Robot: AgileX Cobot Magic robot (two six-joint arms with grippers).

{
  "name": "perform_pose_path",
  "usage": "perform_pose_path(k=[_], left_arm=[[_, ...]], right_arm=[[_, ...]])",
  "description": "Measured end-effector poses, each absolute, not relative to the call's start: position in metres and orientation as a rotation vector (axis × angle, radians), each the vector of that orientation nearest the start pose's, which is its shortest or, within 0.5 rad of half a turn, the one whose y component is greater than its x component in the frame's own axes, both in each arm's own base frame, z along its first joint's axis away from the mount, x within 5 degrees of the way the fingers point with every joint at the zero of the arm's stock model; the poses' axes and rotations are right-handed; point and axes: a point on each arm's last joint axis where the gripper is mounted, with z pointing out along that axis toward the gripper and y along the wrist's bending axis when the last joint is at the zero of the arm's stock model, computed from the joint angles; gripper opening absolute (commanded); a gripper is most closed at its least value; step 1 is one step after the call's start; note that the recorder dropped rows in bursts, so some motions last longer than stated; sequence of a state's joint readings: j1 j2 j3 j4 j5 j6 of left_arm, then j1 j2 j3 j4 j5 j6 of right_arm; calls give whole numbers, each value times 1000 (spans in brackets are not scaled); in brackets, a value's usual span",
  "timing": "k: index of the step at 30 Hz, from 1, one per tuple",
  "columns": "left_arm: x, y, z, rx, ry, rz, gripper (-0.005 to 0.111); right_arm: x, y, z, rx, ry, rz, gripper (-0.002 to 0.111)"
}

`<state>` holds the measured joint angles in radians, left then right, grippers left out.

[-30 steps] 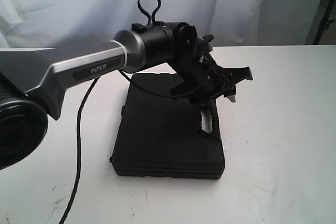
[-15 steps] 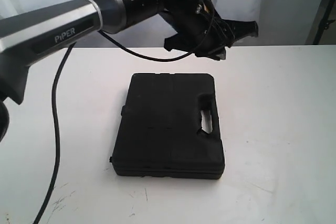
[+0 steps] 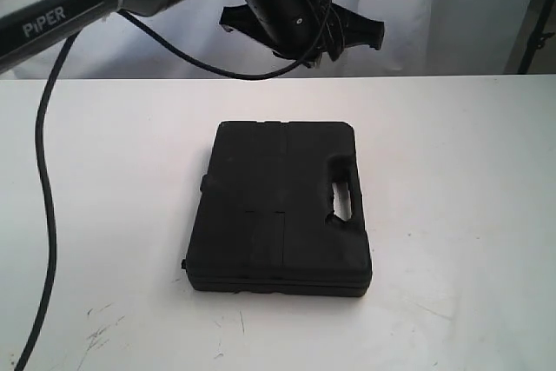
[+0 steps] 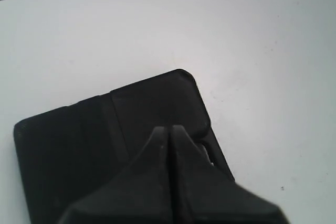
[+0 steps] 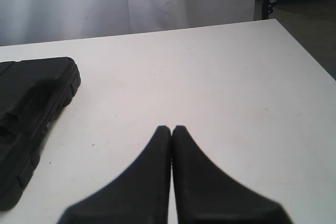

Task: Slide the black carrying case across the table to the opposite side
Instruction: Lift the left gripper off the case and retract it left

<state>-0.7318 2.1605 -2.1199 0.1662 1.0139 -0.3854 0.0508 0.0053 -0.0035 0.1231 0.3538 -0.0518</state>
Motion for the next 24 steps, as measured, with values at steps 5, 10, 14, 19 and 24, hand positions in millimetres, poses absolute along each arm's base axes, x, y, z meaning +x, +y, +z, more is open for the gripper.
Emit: perform_pose_path(k=[5, 10, 14, 19, 24], left_arm=[[371, -311, 312, 496, 2439, -188, 0], [369, -303, 329, 494, 2391, -155, 0], [365, -295, 343, 496, 2348, -107, 0], [351, -278, 351, 521, 2312, -57, 0], [330, -262, 345, 542, 2292, -91, 0]], right_arm=[[53, 7, 182, -18, 1838, 119, 0], [53, 7, 182, -18, 1838, 119, 0], [53, 7, 182, -18, 1838, 119, 0], [53, 7, 182, -18, 1838, 119, 0], [53, 7, 182, -18, 1838, 119, 0]])
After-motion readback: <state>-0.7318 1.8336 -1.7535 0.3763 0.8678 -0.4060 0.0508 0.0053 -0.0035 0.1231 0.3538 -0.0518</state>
